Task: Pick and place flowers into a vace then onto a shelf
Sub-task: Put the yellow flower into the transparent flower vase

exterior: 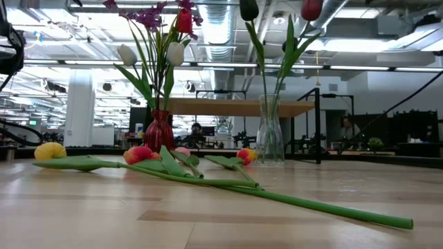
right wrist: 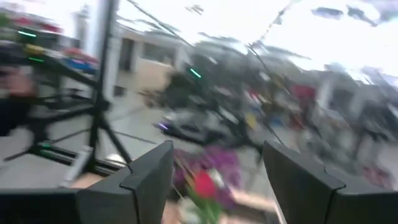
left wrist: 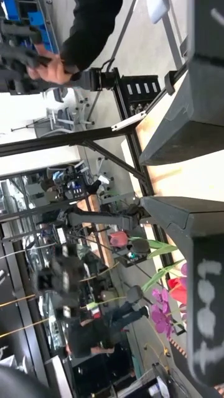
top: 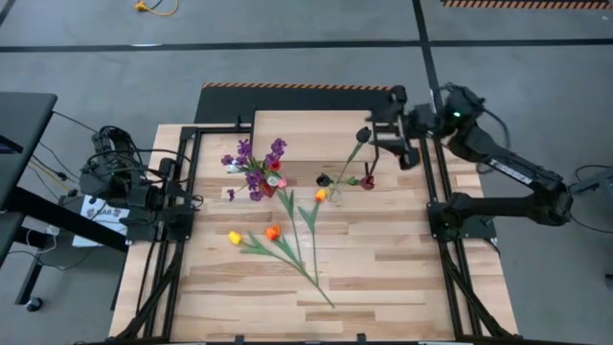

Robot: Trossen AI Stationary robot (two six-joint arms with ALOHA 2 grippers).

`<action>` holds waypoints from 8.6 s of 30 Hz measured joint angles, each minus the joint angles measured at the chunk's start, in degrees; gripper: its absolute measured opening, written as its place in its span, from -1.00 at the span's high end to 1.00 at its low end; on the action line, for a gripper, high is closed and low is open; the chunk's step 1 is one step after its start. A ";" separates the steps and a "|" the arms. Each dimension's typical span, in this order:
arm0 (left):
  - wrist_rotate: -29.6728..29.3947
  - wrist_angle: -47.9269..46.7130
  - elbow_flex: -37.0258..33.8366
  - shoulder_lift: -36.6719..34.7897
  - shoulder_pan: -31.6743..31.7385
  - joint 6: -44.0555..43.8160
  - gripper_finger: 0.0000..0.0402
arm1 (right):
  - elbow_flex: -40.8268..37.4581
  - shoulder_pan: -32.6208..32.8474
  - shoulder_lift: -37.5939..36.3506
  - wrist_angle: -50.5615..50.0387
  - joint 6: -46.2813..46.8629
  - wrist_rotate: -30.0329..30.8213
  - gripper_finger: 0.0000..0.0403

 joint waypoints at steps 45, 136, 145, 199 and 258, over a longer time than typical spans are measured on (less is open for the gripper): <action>1.63 0.59 0.00 -0.02 0.02 -6.69 0.59 | -0.44 61.90 22.29 -9.70 31.68 59.07 0.15; 9.52 -3.02 -0.02 0.00 0.01 -10.51 0.59 | 13.66 58.54 71.68 11.39 33.19 64.29 0.46; 9.52 -3.04 -0.02 0.00 0.00 -10.51 0.59 | 13.70 57.19 71.58 10.72 32.79 64.68 0.46; 9.60 -4.46 -0.02 0.00 0.02 -13.26 0.59 | 13.94 56.52 71.44 2.56 35.82 65.05 0.46; 10.96 -4.44 -0.02 0.00 0.00 -15.06 0.59 | 30.87 55.11 72.88 -18.52 22.87 64.19 1.00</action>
